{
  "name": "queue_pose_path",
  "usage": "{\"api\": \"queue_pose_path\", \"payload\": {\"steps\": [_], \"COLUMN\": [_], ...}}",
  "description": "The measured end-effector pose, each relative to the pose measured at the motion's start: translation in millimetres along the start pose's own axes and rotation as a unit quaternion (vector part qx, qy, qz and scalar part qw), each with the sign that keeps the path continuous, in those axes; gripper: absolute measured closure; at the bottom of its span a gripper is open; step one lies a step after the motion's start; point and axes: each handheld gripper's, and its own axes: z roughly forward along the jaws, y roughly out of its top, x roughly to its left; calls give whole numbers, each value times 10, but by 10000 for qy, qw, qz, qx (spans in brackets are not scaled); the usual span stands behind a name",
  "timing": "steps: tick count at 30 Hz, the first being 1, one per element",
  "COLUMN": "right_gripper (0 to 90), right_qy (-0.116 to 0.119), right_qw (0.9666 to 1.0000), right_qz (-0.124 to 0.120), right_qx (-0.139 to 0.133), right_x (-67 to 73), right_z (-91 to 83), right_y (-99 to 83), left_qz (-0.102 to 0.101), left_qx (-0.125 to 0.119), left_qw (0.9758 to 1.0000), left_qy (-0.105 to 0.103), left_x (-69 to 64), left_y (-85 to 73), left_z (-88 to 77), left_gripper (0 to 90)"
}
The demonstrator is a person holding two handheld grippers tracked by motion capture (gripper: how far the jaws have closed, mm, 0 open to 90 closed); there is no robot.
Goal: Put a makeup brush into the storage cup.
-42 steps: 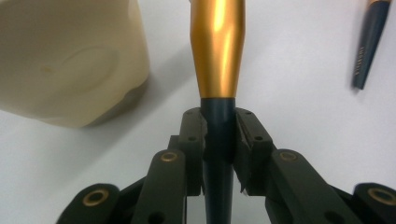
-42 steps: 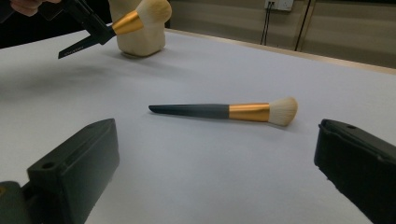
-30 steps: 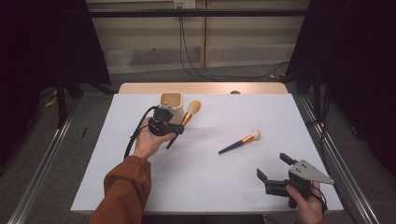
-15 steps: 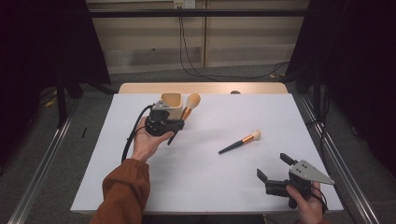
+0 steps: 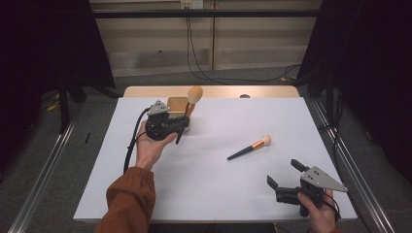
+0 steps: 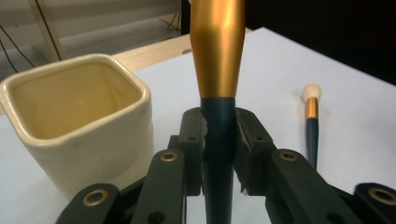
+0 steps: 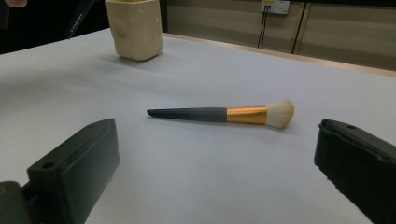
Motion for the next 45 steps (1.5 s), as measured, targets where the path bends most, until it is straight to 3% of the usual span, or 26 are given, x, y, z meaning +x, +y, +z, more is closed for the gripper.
{"api": "queue_pose_path", "payload": {"steps": [12, 22, 37, 41, 45], "right_gripper": [0, 0, 0, 0, 0], "right_qy": [6, -19, -10, -23, -19], "right_qw": [10000, 9999, 9997, 9997, 9997], "right_qz": [65, 119, 206, 218, 216], "right_qx": [-47, -90, -140, -137, -137], "right_x": [2, -3, -18, -23, -26], "right_z": [4, 9, -2, -3, -7], "right_y": [2, -1, -10, -11, -12], "left_qz": [-6, 71, 115, 60, 132], "left_qx": [-477, -862, -1144, -1253, -1316], "left_qw": [9987, 9959, 9923, 9910, 9901], "left_qy": [172, 277, 463, 469, 474], "left_x": [37, 115, 236, 274, 294], "left_y": [54, 183, 298, 361, 447], "left_z": [-99, -196, -205, -220, -235], "left_gripper": [746, 746, 745, 745, 745]}}
